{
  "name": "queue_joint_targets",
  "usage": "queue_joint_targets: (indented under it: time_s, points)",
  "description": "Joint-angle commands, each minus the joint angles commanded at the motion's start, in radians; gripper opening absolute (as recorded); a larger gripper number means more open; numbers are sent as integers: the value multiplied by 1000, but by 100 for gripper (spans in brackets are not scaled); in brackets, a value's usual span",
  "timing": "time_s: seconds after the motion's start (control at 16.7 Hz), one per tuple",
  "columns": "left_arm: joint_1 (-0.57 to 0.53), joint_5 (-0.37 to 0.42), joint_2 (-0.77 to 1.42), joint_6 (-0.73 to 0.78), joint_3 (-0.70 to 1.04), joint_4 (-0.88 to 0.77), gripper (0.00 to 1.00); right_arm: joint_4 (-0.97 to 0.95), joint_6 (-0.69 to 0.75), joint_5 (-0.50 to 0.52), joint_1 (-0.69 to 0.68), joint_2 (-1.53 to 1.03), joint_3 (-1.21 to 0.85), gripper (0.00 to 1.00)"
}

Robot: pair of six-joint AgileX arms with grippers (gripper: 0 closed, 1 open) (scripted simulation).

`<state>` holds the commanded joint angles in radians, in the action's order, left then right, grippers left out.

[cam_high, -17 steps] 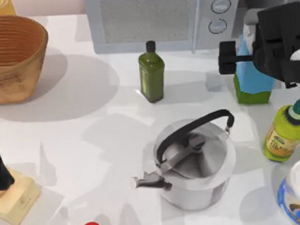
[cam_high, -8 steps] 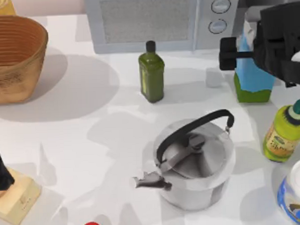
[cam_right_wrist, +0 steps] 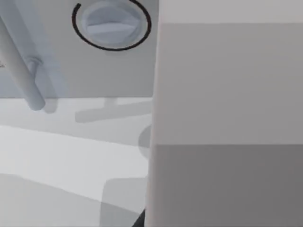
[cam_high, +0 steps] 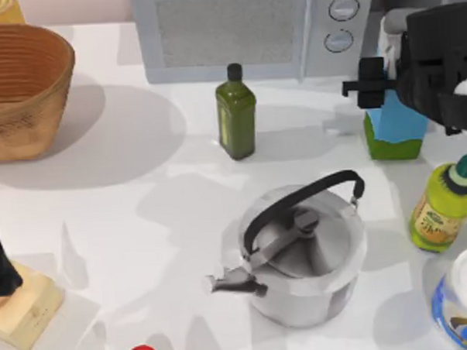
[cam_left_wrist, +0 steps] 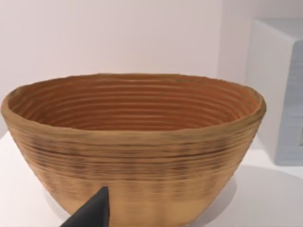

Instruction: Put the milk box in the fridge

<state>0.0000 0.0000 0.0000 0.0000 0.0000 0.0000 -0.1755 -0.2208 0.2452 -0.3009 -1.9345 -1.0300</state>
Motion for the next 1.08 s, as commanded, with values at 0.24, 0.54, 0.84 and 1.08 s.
queue_joint_targets:
  time_s: [0.24, 0.54, 0.84, 1.08]
  points:
    - [0, 0, 0, 0, 0, 0, 100, 0, 0, 0, 0, 0, 0, 10]
    - [0, 0, 0, 0, 0, 0, 100, 0, 0, 0, 0, 0, 0, 0]
    - [0, 0, 0, 0, 0, 0, 100, -3, 3, 6, 1, 29, -44, 0]
    - [0, 0, 0, 0, 0, 0, 100, 67, 2, 7, 0, 42, -109, 0]
